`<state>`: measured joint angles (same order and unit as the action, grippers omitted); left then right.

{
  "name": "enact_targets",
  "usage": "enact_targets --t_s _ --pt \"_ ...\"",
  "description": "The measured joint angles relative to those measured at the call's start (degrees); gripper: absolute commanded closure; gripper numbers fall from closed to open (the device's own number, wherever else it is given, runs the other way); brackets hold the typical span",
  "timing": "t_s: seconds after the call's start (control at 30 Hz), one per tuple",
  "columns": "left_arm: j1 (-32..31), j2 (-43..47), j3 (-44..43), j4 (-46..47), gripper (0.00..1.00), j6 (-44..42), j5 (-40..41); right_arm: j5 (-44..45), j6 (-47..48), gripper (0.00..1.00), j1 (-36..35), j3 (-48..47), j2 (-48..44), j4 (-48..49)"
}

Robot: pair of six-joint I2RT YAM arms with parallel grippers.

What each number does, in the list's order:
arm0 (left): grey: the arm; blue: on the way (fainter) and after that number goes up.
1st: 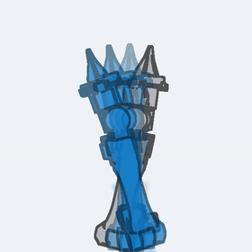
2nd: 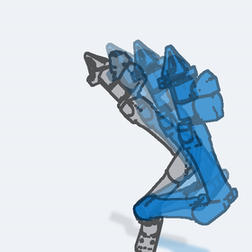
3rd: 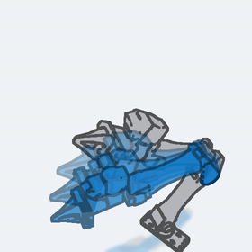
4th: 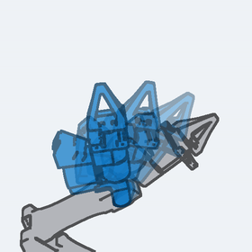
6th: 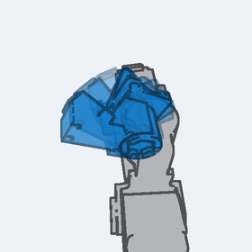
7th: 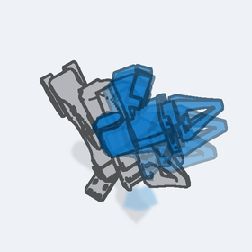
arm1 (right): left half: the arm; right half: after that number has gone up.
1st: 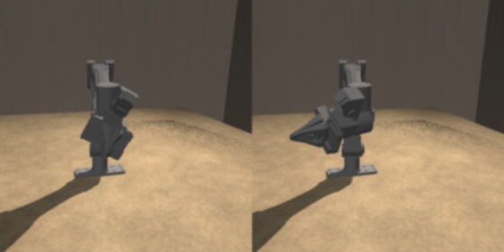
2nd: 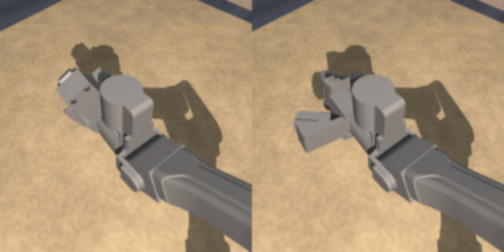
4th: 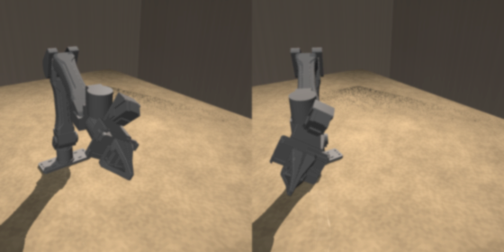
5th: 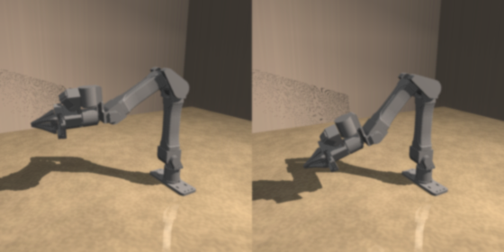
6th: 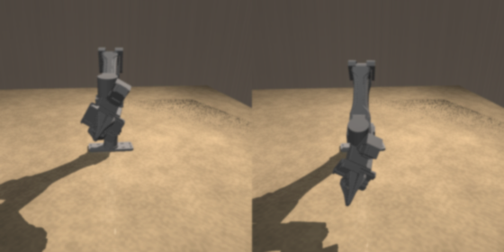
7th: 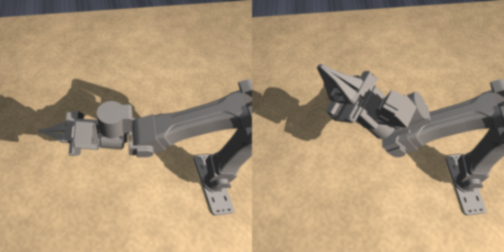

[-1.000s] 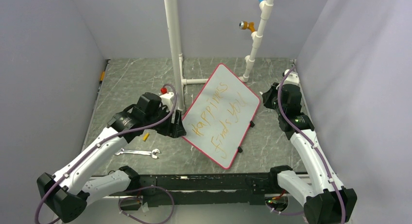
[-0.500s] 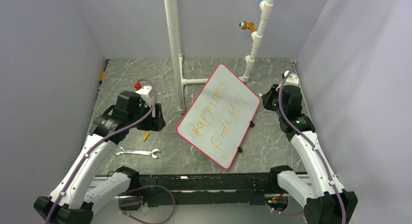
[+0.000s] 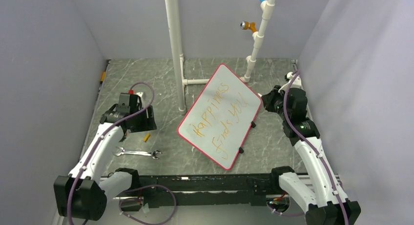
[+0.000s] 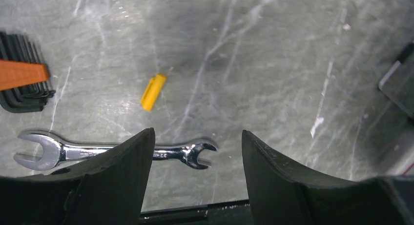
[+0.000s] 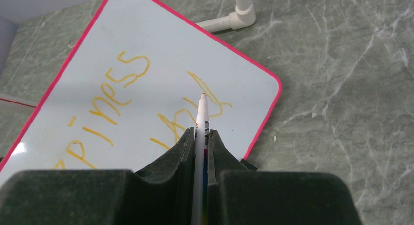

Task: Write a sentence on the whiteboard
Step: Close the whiteboard marker at the center of the board.

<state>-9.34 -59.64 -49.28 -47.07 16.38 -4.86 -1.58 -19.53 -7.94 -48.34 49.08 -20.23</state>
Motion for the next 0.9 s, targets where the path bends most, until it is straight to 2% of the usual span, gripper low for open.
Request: enact_targets --t_s 0.23,0.4,0.6,0.9 --pt "7.48 0.48 7.89 7.13 0.31 8.04 0.28 -1.97 -0.20 1.00 0.00 0.11 -2.14 -0.13" --pt "7.54 2.21 12.04 12.02 0.32 13.18 2.43 -3.43 -0.20 1.00 -0.02 0.31 -2.38 -0.13" --pt "7.56 -1.99 16.04 18.53 0.32 14.69 3.19 -4.24 -0.20 1.00 -0.02 1.49 -4.44 -0.33" --pt "7.56 -5.46 17.99 24.46 0.41 15.04 2.71 -4.96 -0.20 1.00 0.00 2.16 -5.49 -0.81"
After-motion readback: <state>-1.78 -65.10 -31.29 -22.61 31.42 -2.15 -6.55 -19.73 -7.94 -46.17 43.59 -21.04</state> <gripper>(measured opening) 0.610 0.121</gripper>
